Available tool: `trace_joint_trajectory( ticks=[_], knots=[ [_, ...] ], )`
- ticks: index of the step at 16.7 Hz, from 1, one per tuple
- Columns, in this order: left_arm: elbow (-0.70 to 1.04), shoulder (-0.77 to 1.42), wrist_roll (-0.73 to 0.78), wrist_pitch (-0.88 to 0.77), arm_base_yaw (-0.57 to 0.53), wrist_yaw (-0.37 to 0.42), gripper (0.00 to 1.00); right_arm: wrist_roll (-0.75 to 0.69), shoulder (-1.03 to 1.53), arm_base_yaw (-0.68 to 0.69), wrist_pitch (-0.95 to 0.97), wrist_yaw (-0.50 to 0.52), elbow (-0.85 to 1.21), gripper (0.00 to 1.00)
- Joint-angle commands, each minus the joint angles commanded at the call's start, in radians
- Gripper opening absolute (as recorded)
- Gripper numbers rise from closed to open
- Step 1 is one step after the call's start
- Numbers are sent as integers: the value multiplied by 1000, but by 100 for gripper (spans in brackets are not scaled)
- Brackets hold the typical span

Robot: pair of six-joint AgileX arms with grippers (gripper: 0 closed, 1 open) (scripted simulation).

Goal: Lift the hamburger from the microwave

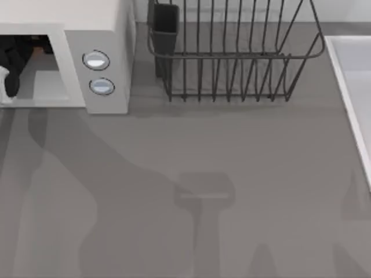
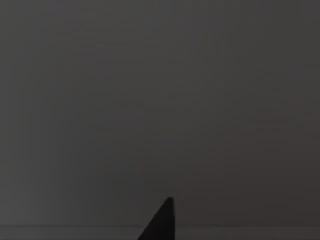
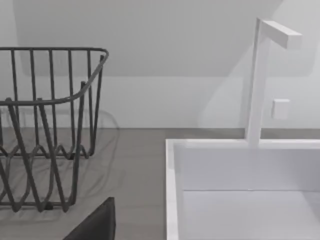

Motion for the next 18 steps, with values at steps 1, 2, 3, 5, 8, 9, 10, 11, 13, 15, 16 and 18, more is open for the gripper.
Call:
trace_joint_trajectory(
  ticks=[1,2,3,5,8,9,10,11,13,15,16,18],
  knots=[
    [-29,-31,-6,-8,-18,-17,0,0,0,0,0,0,0,100],
    [-67,-72,-15,-19,-41,-39,0,0,0,0,0,0,0,100],
    [-113,-124,-25,-31,-68,-66,0,0,0,0,0,0,0,100],
    [-226,-254,-49,-61,-134,-130,0,0,0,0,0,0,0,100],
    [-431,-497,-92,-116,-253,-245,0,0,0,0,0,0,0,100],
    [-504,-585,-107,-136,-295,-286,0,0,0,0,0,0,0,100],
    [-579,-674,-123,-156,-339,-328,0,0,0,0,0,0,0,100],
    [-654,-764,-139,-176,-382,-370,0,0,0,0,0,0,0,100],
    [-801,-936,-169,-215,-467,-452,0,0,0,0,0,0,0,100],
    [-935,-1087,-197,-250,-544,-527,0,0,0,0,0,0,0,100],
    [-993,-1150,-210,-266,-578,-560,0,0,0,0,0,0,0,100],
    [-1084,-1245,-230,-291,-634,-614,0,0,0,0,0,0,0,100]
  ],
)
